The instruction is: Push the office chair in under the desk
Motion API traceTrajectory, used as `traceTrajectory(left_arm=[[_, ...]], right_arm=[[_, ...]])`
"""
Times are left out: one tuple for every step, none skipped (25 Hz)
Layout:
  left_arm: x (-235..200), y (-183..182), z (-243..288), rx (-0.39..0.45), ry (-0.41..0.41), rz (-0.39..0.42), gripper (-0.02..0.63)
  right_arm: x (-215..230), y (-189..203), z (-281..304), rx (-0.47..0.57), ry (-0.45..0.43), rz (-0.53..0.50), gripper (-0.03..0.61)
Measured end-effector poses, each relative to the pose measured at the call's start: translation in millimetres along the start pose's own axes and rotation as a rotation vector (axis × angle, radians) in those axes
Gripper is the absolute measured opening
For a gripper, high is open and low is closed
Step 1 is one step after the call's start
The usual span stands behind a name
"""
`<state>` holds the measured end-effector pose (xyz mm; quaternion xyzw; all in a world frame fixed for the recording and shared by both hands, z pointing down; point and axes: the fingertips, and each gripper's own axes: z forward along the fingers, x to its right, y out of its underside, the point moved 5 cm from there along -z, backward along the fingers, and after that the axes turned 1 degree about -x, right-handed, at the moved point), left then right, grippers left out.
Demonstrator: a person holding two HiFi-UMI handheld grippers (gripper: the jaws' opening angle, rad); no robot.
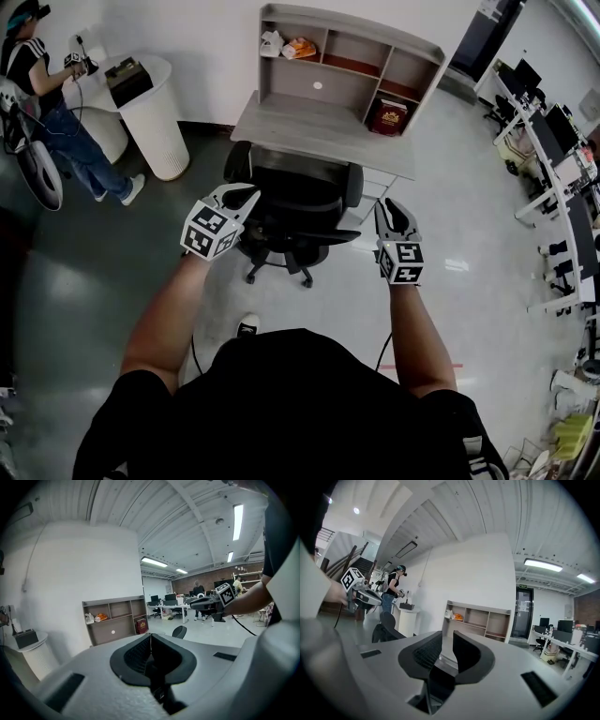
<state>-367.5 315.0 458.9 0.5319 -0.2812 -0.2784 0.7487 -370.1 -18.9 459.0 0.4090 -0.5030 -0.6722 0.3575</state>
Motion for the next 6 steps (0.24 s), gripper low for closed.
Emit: traceTrajectory(left_arm=[[1.8, 1.2, 0.5, -0.002, 0.005, 0.000, 0.020], [3.9, 1.7, 1.0, -0.003, 0.009, 0.002, 0.020], [5.6, 0.9, 1.5, -0.004, 0.013, 0.007, 0.020], [6.8, -0.7, 2.2, -0.003, 0.015, 0.011, 0.020], [7.7, -2.8, 2.8, -0.001, 0.016, 0.014, 0.020], [8.5, -5.1, 3.4, 0.001, 0.017, 0.017, 0.020]], right_arm=[[0.6, 1.6, -0.9, 0.001, 0.005, 0.005, 0.077], [1.4, 3.0, -1.9, 0.001, 0.009, 0.009, 0.077], [2.8, 3.4, -2.4, 0.001, 0.014, 0.013, 0.077], [4.6, 3.0, -2.7, 0.002, 0.018, 0.017, 0.077], [6.6, 2.2, -2.7, 0.003, 0.022, 0.022, 0.077], [8.6, 1.2, -2.6, 0.005, 0.026, 0.026, 0.077]])
